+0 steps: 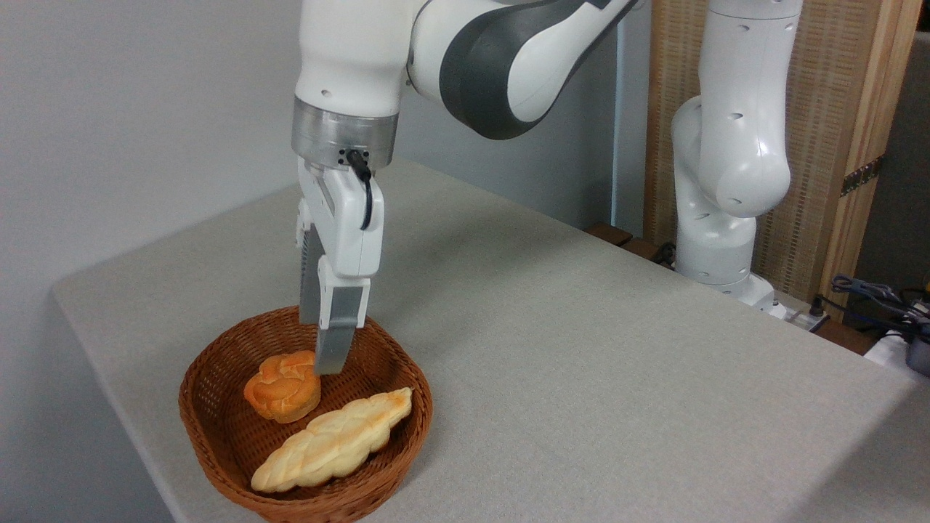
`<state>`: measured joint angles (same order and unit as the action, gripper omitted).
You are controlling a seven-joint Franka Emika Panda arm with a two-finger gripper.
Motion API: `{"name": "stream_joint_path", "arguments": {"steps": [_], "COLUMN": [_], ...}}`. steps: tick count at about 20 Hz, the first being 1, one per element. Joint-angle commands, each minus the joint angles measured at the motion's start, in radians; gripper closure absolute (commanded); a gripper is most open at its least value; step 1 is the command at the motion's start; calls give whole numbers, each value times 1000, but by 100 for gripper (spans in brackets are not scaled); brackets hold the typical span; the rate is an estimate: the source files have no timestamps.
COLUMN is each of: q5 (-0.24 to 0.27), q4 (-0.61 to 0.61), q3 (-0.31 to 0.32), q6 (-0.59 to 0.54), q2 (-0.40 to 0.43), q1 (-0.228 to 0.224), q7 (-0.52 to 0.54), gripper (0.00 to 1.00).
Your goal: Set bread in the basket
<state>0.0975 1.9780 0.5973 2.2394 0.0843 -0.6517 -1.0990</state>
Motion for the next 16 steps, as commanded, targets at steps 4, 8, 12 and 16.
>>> {"name": "stream_joint_path", "arguments": {"steps": [4, 8, 12, 16], "q5": [56, 48, 36, -5], "q4": [-217, -255, -263, -271], "q3": [21, 18, 13, -213], "q6": [-415, -524, -529, -552], "q2": [11, 6, 0, -1], "q1": [6, 26, 21, 250], "q7": [93, 113, 281, 309], "gripper": [0, 0, 0, 0]}}
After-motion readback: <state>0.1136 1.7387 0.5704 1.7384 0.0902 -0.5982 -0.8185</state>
